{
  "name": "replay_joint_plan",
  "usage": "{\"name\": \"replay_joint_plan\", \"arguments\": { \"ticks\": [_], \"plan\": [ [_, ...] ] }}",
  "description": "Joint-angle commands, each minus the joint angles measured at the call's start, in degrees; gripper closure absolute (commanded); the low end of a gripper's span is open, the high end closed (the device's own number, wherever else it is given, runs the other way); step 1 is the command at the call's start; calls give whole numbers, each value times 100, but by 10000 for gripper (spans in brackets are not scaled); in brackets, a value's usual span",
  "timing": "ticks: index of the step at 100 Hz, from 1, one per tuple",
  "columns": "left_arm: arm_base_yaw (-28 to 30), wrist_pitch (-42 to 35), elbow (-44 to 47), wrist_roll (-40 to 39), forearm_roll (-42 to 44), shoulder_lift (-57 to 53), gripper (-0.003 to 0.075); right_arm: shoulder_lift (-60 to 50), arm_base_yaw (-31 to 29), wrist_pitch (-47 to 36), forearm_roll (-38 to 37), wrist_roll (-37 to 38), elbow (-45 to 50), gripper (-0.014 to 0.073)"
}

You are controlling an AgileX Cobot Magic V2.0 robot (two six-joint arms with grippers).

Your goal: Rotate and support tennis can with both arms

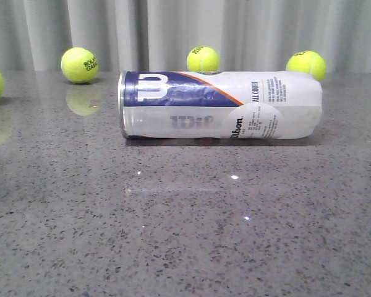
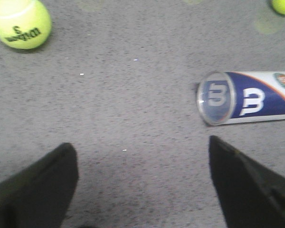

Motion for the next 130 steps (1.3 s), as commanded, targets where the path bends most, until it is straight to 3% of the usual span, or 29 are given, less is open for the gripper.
{"name": "replay_joint_plan", "arguments": {
  "ticks": [1,24,59,83,130],
  "plan": [
    [13,-344,-203,231,-736,109,118,62,-22,-436,37,0,-140,664],
    [13,-320,-154,1863,-2929,865,123,62,-22,-436,37,0,-140,664],
    [13,407,-154,3600,-4881,2378,123,62,-22,-436,37,0,-140,664],
    [-86,717,-154,4336,-5582,3316,123,62,-22,-436,37,0,-140,664],
    [-815,729,-305,5087,-6345,4484,123,62,-22,-436,37,0,-140,664]
  ]
}}
